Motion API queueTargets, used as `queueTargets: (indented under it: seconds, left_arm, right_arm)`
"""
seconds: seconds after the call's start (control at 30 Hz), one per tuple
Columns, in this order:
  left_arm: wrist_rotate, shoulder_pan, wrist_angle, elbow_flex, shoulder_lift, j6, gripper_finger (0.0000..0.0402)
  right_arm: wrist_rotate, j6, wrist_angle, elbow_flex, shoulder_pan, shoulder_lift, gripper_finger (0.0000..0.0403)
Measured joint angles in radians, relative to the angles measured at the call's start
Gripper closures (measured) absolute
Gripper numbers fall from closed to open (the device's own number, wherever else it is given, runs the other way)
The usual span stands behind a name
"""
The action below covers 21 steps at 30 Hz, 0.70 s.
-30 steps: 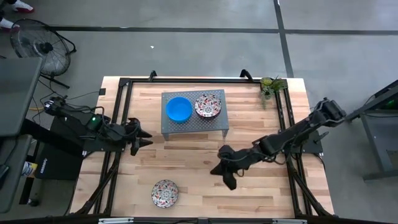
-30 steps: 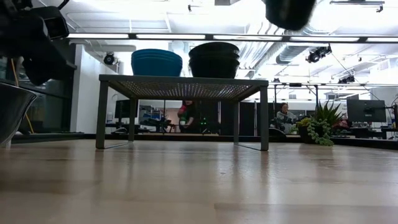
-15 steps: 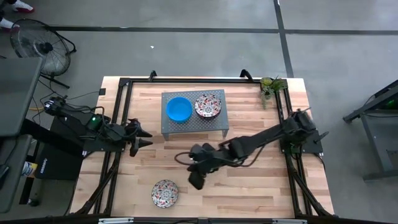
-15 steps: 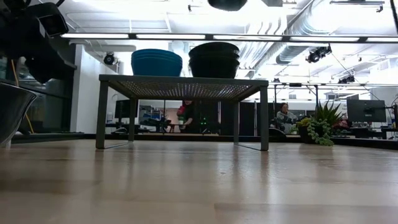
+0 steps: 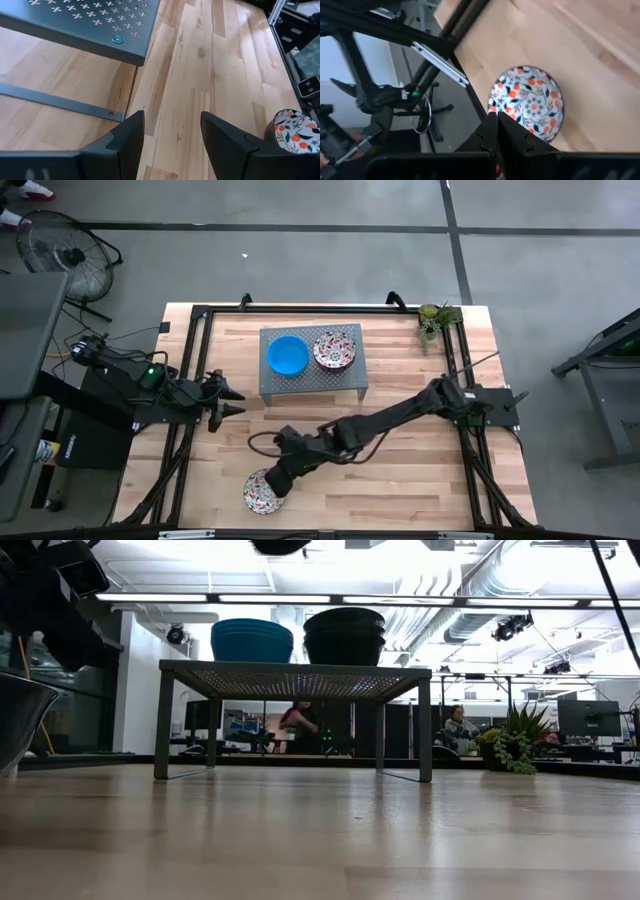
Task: Pick & Place Mini bowls
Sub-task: Stack the white bowl on top of the white bowls on the shelf
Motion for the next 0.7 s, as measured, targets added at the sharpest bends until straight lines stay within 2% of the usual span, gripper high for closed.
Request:
queueTargets:
  seconds: [0.23, 0.57, 0.7]
  left_arm:
    - [-0.003, 0.000, -0.008, 0.000, 0.000, 0.008, 0.0212]
    - [0.002, 0.000, -0.008, 0.000, 0.000, 0.008, 0.0212]
    - [0.002, 0.000, -0.008, 0.000, 0.000, 0.008, 0.0211]
  right_arm:
    - [-0.030, 0.075, 0.023, 0.025, 0.020, 0.075, 0.0403]
    - [0.024, 0.097, 0.003, 0.025, 0.048, 0.101, 0.0402]
    - [0.058, 0.077, -0.033, 0.025, 0.065, 0.102, 0.0386]
